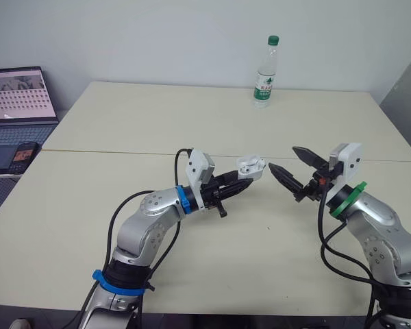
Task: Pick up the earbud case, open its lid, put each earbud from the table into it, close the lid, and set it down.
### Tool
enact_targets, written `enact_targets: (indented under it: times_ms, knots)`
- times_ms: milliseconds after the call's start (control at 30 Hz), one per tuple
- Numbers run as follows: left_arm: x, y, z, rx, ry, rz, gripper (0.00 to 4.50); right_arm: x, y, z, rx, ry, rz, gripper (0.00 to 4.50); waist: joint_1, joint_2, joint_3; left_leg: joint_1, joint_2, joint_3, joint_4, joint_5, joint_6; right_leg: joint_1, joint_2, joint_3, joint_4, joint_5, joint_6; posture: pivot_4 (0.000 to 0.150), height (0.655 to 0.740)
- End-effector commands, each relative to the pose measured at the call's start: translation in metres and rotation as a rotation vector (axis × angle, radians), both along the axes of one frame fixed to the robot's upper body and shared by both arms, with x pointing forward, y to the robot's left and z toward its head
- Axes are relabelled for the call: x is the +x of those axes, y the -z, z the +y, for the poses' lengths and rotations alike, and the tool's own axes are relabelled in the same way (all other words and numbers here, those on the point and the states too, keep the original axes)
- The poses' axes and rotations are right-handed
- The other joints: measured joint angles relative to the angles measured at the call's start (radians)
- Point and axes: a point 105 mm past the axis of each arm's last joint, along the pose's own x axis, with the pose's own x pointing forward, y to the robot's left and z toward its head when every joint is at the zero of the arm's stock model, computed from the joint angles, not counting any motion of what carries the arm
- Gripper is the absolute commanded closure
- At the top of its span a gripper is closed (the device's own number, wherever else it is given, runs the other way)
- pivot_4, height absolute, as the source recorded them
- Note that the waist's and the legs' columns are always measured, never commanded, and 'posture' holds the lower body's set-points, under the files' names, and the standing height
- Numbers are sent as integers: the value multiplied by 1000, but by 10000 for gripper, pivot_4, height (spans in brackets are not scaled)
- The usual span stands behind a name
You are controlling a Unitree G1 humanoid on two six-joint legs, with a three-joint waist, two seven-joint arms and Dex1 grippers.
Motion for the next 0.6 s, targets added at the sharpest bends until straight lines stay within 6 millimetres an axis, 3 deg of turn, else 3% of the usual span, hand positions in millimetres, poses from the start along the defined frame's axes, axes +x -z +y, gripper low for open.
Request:
enact_targets:
  times_ms: [33, 600]
  knots:
    - [-6, -12, -3, -19, 20, -55, 37240, -5, -11, 2, -11, -10, -59, 265, 0, 0, 0, 0, 0, 0, 0, 0, 0, 0, 0, 0, 0, 0, 0, 1500, 7362]
    - [-6, -10, -3, -15, 21, -51, 37240, -13, -17, 13, -6, -73, -79, 265, 0, 0, 0, 0, 0, 0, 0, 0, 0, 0, 0, 0, 0, 0, 0, 1500, 7362]
